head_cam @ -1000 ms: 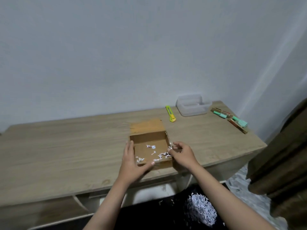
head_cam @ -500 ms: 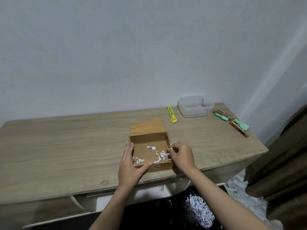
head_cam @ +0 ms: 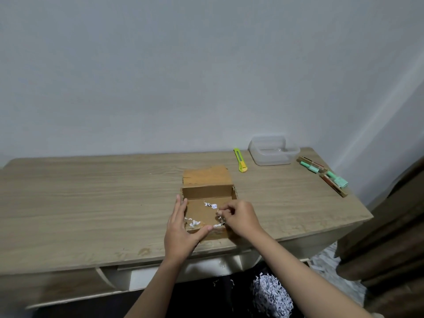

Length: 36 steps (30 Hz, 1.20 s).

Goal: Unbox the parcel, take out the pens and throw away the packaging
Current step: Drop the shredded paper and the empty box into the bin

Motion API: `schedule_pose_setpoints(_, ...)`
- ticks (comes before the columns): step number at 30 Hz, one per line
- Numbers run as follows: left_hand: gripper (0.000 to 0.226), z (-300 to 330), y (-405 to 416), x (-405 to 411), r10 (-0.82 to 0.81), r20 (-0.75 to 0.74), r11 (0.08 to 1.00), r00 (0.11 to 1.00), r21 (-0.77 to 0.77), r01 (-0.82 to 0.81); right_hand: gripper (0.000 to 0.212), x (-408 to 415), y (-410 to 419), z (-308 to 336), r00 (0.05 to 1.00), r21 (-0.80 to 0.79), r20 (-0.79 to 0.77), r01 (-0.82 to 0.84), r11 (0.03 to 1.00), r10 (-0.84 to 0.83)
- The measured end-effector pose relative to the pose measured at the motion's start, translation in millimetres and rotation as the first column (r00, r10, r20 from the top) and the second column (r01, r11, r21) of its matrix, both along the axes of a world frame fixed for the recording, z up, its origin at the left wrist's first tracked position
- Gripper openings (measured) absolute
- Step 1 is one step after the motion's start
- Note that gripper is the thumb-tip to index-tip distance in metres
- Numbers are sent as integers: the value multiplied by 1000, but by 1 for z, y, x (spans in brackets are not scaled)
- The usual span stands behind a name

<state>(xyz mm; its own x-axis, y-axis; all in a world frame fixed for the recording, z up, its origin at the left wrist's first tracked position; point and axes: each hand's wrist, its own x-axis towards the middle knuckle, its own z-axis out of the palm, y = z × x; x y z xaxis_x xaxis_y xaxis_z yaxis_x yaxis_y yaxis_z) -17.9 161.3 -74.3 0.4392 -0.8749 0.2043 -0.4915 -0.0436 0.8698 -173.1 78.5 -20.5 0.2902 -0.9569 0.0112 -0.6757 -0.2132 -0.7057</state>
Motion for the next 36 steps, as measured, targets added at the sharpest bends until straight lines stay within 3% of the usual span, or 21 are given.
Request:
schedule_pose_setpoints(6, 112, 0, 1, 0, -3, 4, 1000, 1000, 0, 3, 8, 8, -7, 2, 1000, 31, 23, -17, 999, 16)
schedule_pose_setpoints(9, 110, -1, 1, 1, -5, 19, 1000, 1000, 3, 5, 18, 7, -15, 15, 994, -92, 81, 84, 992, -77)
schedule_pose_setpoints(11, 113, -1, 1, 1, -9, 25, 1000, 1000, 1, 9, 17, 9, -24, 25, 968, -88, 183, 189, 978, -171)
schedule_pose_setpoints(14, 112, -1, 1, 2, -19, 25, 1000, 1000, 0, 19, 36, 15, -53, 29, 903, 170, 270, 297, 940, -334)
schedule_pose_setpoints(16, 113, -1, 2, 2, -29, 17, 1000, 999, -1, 29, 49, 19, -72, 29, 855, 433, 308, 264, 862, -417)
schedule_pose_setpoints(18, 113, 1, 3, 3, -36, 17, 999, 999, 1, 36, 54, 19, -84, 26, 815, 585, 363, 179, 791, -452)
schedule_pose_setpoints(21, 115, 5, 4, 2, -37, -5, 999, 999, 19, 37, 40, 13, -78, 31, 810, 561, 437, 95, 822, -392)
schedule_pose_setpoints(27, 123, 6, 5, 2, -40, -70, 997, 997, 66, 45, 53, 1, -59, 19, 759, 503, 546, 42, 863, -355)
schedule_pose_setpoints(30, 132, 5, 6, 4, -90, -166, 992, 982, 67, 102, 66, -10, -49, 8, 736, 560, 574, -32, 828, -360)
schedule_pose_setpoints(33, 127, 6, 8, 8, -144, -158, 985, 977, 71, 157, 67, -18, -35, -6, 838, 552, 497, -106, 827, -224)
schedule_pose_setpoints(36, 115, 10, 12, 10, -169, -109, 980, 980, 84, 179, 70, -21, -20, -15, 959, 350, 279, -146, 925, 46)
